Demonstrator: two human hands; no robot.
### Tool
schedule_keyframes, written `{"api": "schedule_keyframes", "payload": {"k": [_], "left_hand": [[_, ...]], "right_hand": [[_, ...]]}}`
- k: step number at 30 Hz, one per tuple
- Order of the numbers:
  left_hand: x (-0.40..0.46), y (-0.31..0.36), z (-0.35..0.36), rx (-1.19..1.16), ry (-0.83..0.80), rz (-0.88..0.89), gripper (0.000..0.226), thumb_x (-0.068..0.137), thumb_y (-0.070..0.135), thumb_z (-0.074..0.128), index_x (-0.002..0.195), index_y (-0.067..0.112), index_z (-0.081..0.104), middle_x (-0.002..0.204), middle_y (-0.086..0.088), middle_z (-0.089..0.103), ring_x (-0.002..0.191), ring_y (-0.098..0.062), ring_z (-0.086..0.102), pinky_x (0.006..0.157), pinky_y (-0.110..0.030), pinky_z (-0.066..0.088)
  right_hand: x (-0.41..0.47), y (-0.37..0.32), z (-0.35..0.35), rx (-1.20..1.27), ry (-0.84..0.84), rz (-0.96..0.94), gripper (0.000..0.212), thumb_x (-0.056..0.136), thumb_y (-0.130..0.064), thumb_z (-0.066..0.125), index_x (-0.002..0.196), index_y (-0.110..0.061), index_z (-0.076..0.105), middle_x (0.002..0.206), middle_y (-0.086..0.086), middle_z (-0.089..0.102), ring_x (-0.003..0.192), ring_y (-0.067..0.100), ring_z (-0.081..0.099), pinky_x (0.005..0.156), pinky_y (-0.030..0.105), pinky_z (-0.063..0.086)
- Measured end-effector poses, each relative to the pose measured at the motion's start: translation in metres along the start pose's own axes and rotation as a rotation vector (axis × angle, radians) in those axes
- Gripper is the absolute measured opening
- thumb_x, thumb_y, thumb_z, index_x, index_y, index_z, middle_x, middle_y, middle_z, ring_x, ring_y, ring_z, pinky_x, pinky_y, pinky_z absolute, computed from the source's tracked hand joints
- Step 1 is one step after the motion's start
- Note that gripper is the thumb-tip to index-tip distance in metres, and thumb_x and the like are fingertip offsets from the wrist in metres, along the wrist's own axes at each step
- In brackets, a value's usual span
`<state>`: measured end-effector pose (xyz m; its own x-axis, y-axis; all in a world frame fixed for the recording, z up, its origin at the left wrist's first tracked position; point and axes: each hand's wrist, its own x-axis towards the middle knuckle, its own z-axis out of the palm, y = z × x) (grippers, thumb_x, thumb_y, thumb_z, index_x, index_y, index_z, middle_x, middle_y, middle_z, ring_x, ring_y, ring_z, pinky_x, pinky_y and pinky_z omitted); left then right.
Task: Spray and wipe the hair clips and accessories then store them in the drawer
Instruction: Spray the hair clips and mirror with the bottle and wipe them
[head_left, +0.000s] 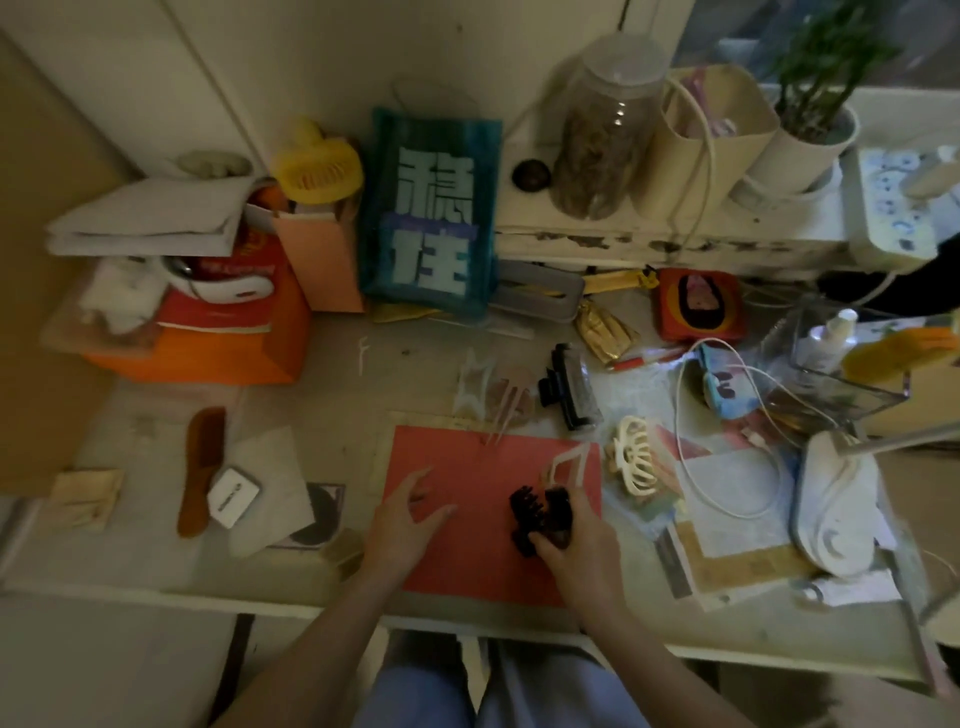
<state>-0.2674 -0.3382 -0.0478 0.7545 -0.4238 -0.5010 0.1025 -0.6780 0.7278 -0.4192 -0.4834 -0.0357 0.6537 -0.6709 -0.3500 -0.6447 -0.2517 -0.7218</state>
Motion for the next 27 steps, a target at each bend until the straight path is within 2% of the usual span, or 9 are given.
{"api": "schedule_keyframes", "payload": {"k": [4, 9, 12, 16, 18, 20, 21, 24, 27], "left_hand": [[0.0, -0.009, -0.04, 0.049, 0.051, 0.042, 0.056, 0.082, 0.029, 0.07, 0.132, 0.021, 0.047, 0.129, -0.003, 0.053, 0.116, -0.015, 0.051, 0.094, -0.028, 0.043], [0.011, -0.036, -0.098, 0.153, 0.129, 0.073, 0.05, 0.083, 0.029, 0.069, 0.129, 0.022, 0.049, 0.127, -0.004, 0.05, 0.107, -0.01, 0.048, 0.091, -0.022, 0.039], [0.022, -0.061, -0.139, 0.208, 0.188, 0.026, 0.048, 0.083, 0.03, 0.068, 0.126, 0.023, 0.049, 0.127, -0.002, 0.05, 0.114, -0.017, 0.049, 0.098, -0.03, 0.041], [0.037, -0.101, -0.194, 0.266, 0.23, -0.028, 0.047, 0.084, 0.033, 0.067, 0.126, 0.022, 0.049, 0.127, -0.002, 0.049, 0.116, -0.022, 0.05, 0.097, -0.031, 0.042], [0.044, -0.116, -0.217, 0.277, 0.23, -0.045, 0.046, 0.084, 0.036, 0.065, 0.124, 0.022, 0.049, 0.126, -0.002, 0.05, 0.112, -0.02, 0.053, 0.096, -0.03, 0.042], [0.052, -0.13, -0.235, 0.27, 0.224, -0.065, 0.049, 0.082, 0.038, 0.068, 0.123, 0.02, 0.05, 0.123, -0.003, 0.052, 0.109, -0.02, 0.054, 0.094, -0.03, 0.045], [0.054, -0.136, -0.242, 0.258, 0.223, -0.09, 0.052, 0.079, 0.039, 0.07, 0.122, 0.019, 0.05, 0.122, -0.003, 0.052, 0.108, -0.021, 0.055, 0.092, -0.031, 0.046], [0.059, -0.15, -0.256, 0.227, 0.224, -0.145, 0.055, 0.077, 0.037, 0.073, 0.123, 0.016, 0.05, 0.121, -0.005, 0.053, 0.109, -0.022, 0.055, 0.089, -0.033, 0.046], [0.066, -0.157, -0.262, 0.222, 0.213, -0.135, 0.055, 0.079, 0.03, 0.072, 0.126, 0.013, 0.049, 0.121, -0.009, 0.053, 0.109, -0.025, 0.054, 0.089, -0.033, 0.044]], "right_hand": [[0.006, -0.031, 0.021, -0.128, -0.031, -0.101, 0.033, 0.073, -0.008, 0.067, 0.093, -0.024, 0.046, 0.087, -0.006, 0.054, 0.079, 0.009, 0.055, 0.063, 0.022, 0.044], [0.005, -0.076, 0.064, -0.158, -0.111, -0.126, 0.037, 0.078, -0.006, 0.064, 0.107, -0.02, 0.046, 0.088, -0.004, 0.062, 0.074, 0.009, 0.059, 0.059, 0.026, 0.05], [0.005, -0.104, 0.096, -0.134, -0.107, -0.128, 0.038, 0.078, -0.005, 0.065, 0.108, -0.019, 0.046, 0.094, -0.004, 0.06, 0.08, 0.011, 0.059, 0.063, 0.027, 0.052], [-0.006, -0.143, 0.148, -0.03, -0.084, -0.065, 0.038, 0.079, -0.008, 0.07, 0.106, -0.022, 0.046, 0.089, -0.015, 0.051, 0.076, -0.002, 0.05, 0.06, 0.012, 0.04], [-0.013, -0.161, 0.174, 0.021, -0.064, -0.024, 0.039, 0.079, -0.012, 0.072, 0.109, -0.023, 0.05, 0.085, -0.02, 0.048, 0.074, -0.001, 0.05, 0.066, 0.016, 0.042], [-0.017, -0.176, 0.198, 0.047, -0.027, -0.01, 0.037, 0.077, -0.014, 0.074, 0.105, -0.024, 0.051, 0.083, -0.02, 0.048, 0.073, 0.005, 0.051, 0.07, 0.027, 0.046], [-0.022, -0.183, 0.207, 0.045, -0.018, -0.014, 0.038, 0.077, -0.016, 0.075, 0.103, -0.026, 0.05, 0.083, -0.02, 0.05, 0.074, 0.007, 0.053, 0.07, 0.026, 0.046], [-0.032, -0.198, 0.229, 0.043, -0.007, -0.027, 0.042, 0.075, -0.02, 0.077, 0.107, -0.024, 0.051, 0.091, -0.014, 0.059, 0.08, 0.006, 0.06, 0.068, 0.02, 0.049], [-0.04, -0.21, 0.243, 0.023, 0.024, 0.0, 0.04, 0.076, -0.019, 0.076, 0.105, -0.027, 0.049, 0.088, -0.02, 0.059, 0.076, -0.002, 0.059, 0.062, 0.012, 0.049]]}}
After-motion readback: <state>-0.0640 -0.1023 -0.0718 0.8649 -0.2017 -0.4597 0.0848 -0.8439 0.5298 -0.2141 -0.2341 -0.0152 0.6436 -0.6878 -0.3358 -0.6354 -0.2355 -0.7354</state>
